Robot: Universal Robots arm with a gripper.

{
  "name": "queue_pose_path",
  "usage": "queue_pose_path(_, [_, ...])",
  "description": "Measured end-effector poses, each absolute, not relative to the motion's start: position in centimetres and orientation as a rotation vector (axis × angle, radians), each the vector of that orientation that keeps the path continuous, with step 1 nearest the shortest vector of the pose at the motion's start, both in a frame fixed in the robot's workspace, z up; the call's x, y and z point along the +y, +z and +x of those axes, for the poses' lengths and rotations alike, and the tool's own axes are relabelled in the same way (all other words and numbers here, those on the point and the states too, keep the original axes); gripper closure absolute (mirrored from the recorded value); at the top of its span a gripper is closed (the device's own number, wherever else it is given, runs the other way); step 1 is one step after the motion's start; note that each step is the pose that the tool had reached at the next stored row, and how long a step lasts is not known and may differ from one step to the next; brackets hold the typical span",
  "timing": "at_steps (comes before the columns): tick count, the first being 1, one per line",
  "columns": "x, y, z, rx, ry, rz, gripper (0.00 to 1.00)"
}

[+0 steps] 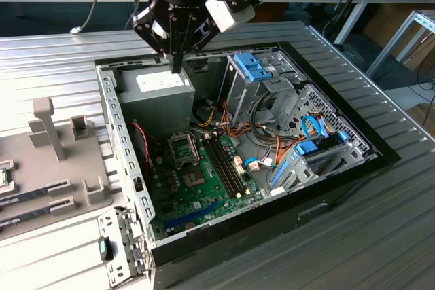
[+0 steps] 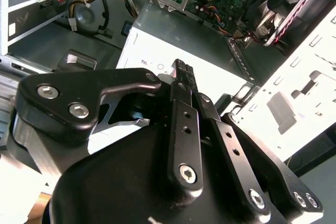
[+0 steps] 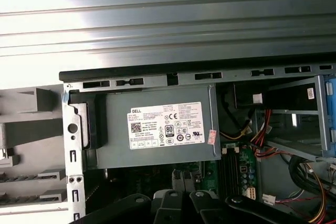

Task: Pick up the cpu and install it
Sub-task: 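Reach for the cpu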

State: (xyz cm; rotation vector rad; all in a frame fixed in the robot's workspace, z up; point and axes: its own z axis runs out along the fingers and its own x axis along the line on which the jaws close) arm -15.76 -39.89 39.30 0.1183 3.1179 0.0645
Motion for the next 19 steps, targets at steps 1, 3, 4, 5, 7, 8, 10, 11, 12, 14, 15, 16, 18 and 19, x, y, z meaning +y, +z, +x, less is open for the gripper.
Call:
queue_pose_path(1, [-39.89, 39.3, -15.78, 3.118, 0.065, 0.118, 0.89])
queue_pose_path(3, [-39.89, 39.3, -15.92, 3.118, 0.065, 0.118, 0.89])
queue_pose_path(4, [-39.89, 39.3, -15.94, 3.118, 0.065, 0.118, 0.89])
queue_pose_path(5, [-39.89, 39.3, -15.97, 3.118, 0.064, 0.118, 0.89])
queue_pose_path(7, [-39.89, 39.29, -16.02, 3.118, 0.065, 0.118, 0.89])
queue_pose_path(8, [-39.89, 39.29, -16.06, 3.118, 0.064, 0.118, 0.89])
queue_pose_path(10, [-39.89, 39.29, -16.13, 3.118, 0.064, 0.118, 0.89])
queue_pose_path(11, [-39.89, 39.29, -16.16, 3.118, 0.065, 0.118, 0.89])
queue_pose_path(12, [-39.89, 39.29, -16.19, 3.118, 0.065, 0.118, 0.89])
queue_pose_path(14, [-39.89, 39.28, -16.25, 3.118, 0.065, 0.118, 0.89])
queue_pose_path(15, [-39.89, 39.28, -16.28, 3.118, 0.064, 0.118, 0.89])
queue_pose_path(16, [-39.89, 39.28, -16.32, 3.118, 0.065, 0.118, 0.89])
queue_pose_path(18, [-39.89, 39.27, -16.39, 3.118, 0.065, 0.118, 0.89])
queue_pose_path(19, [-39.89, 39.27, -16.42, 3.118, 0.065, 0.118, 0.89])
